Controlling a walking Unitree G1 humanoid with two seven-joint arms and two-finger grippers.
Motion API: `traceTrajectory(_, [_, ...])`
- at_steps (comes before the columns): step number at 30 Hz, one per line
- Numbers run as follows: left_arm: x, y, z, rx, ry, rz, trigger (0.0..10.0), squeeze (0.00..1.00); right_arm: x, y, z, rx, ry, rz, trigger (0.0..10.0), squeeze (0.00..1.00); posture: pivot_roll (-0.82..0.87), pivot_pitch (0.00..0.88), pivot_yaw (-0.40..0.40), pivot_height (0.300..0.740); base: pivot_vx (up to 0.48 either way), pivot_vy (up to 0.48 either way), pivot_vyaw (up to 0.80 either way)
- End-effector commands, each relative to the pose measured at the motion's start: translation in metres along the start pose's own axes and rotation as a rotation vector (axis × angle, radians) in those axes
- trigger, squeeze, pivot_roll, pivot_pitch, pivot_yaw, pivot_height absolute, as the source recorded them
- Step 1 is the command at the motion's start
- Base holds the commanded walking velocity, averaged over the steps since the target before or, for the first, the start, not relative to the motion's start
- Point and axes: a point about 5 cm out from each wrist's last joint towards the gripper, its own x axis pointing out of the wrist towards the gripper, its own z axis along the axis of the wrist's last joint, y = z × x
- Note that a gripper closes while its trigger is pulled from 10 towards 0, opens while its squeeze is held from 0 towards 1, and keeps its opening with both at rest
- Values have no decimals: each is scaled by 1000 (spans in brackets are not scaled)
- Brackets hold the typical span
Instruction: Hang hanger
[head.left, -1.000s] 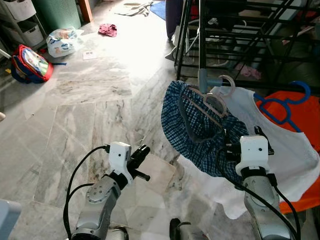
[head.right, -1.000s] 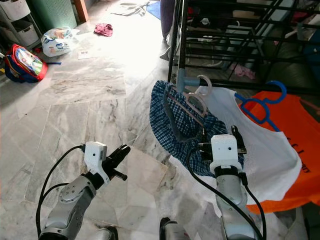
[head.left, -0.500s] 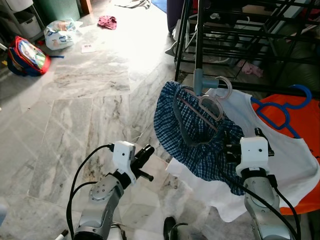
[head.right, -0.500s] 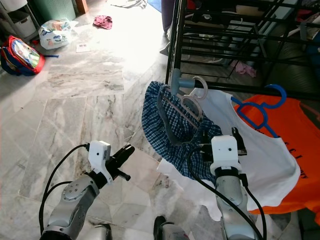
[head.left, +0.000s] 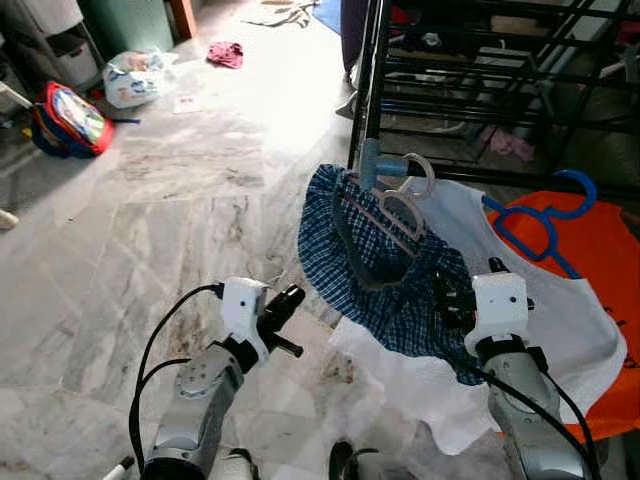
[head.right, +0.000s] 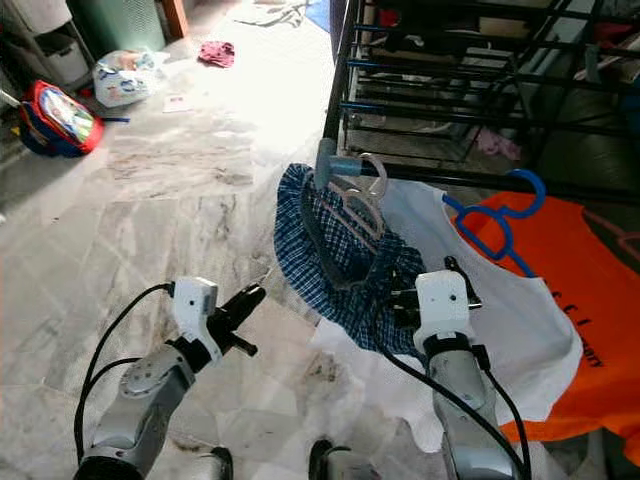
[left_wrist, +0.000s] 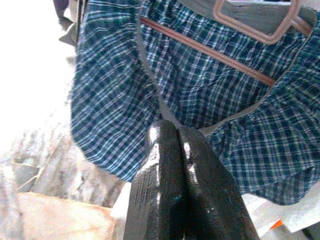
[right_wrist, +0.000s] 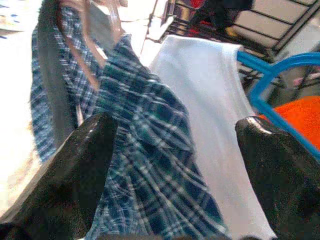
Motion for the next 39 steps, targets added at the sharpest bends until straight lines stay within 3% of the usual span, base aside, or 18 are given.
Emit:
traceTrajectory(1, [-3, 6, -2, 5, 25, 6, 10000, 0, 0, -10, -5, 18, 29, -8, 10000, 0, 3, 247, -19, 740, 0, 0, 0])
traceTrajectory(12, [-3, 10, 4, 51, 25, -26, 10000, 0, 7, -17, -6, 28, 81, 94, 10000, 0, 8, 258, -6, 740, 0, 0, 0])
traceTrajectory(23, [-12, 17, 6, 119, 87, -117, 10000, 0, 40, -35, 3, 7, 135, 259, 10000, 0, 31, 276, 23, 740, 0, 0, 0])
traceTrajectory(24, [-12, 17, 6, 120, 87, -117, 10000, 0, 41, -35, 4, 9, 139, 269, 6275, 0, 34, 274, 25, 740, 0, 0, 0])
traceTrajectory(25, [-11, 16, 6, 120, 89, -123, 10000, 0, 47, -36, 5, 9, 148, 304, 0, 0, 39, 272, 24, 740, 0, 0, 0])
traceTrajectory(30, [-10, 12, 5, 128, 96, -149, 10000, 0, 57, -38, 11, 6, 177, 408, 0, 0, 45, 267, 20, 740, 0, 0, 0])
traceTrajectory(39, [-10, 12, 4, 125, 99, -149, 10000, 0, 57, -44, 10, -6, 202, 487, 0, 0, 45, 261, 12, 740, 0, 0, 0])
